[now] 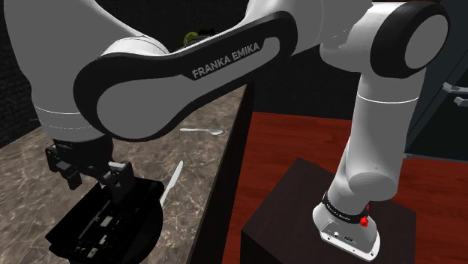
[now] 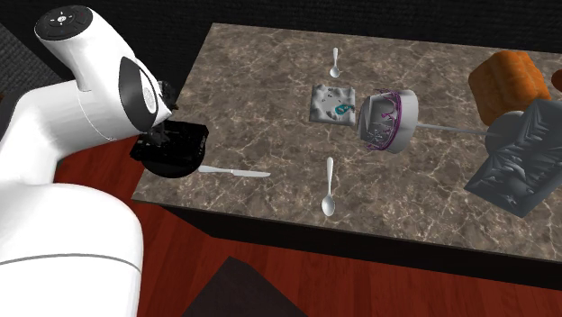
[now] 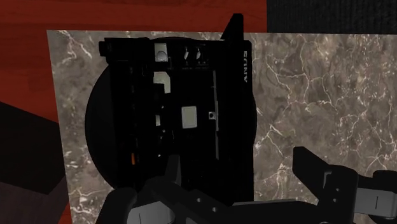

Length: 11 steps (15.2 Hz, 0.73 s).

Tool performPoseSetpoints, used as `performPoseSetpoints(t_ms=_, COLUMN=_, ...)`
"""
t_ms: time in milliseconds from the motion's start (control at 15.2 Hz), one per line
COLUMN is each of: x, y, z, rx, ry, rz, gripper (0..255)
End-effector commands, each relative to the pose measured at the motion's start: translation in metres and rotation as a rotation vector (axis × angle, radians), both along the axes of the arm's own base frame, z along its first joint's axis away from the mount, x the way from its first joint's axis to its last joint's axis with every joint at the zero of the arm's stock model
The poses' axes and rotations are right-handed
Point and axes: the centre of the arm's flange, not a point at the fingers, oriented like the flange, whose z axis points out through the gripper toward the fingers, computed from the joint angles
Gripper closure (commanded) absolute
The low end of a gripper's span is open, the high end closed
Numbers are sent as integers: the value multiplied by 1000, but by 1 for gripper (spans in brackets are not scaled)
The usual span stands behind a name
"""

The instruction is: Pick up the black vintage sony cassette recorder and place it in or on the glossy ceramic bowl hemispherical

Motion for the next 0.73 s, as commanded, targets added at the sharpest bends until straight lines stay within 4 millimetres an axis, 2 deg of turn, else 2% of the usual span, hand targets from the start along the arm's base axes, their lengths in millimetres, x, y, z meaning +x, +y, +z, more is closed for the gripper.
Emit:
performPoseSetpoints(t_ms=0, x=-2, y=-4, z=19, rx=0, ry=0, rz=0, gripper=0)
performPoseSetpoints(t_ms=132, x=-6, y=-9, z=42, rx=0, ry=0, rz=0, gripper=0)
performPoseSetpoints(t_ms=660, x=-6, y=-9, z=42, rx=0, ry=0, rz=0, gripper=0)
